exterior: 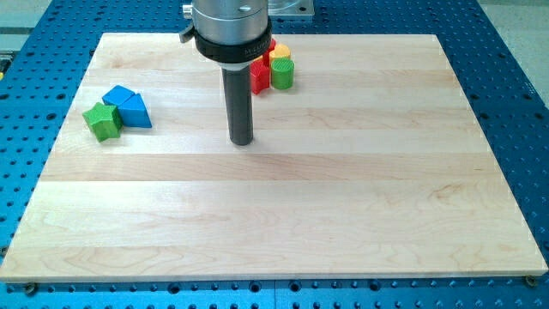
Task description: Push the green star towards the bottom right corner
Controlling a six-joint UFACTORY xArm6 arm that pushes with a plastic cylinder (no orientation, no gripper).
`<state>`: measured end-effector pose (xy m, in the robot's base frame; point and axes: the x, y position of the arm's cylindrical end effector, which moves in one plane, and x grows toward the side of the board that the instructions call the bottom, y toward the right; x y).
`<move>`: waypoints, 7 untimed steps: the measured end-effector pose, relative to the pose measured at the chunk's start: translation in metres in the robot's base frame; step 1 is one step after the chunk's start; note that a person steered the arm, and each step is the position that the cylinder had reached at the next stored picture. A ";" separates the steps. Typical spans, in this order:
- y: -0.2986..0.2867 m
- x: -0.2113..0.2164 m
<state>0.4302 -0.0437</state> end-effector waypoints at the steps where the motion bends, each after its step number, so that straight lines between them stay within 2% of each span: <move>1: 0.000 0.000; 2: -0.001 -0.001; 3: -0.036 -0.025; 4: -0.120 0.042; 5: -0.242 0.051; 6: -0.246 0.003; 7: -0.209 -0.020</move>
<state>0.4105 -0.2529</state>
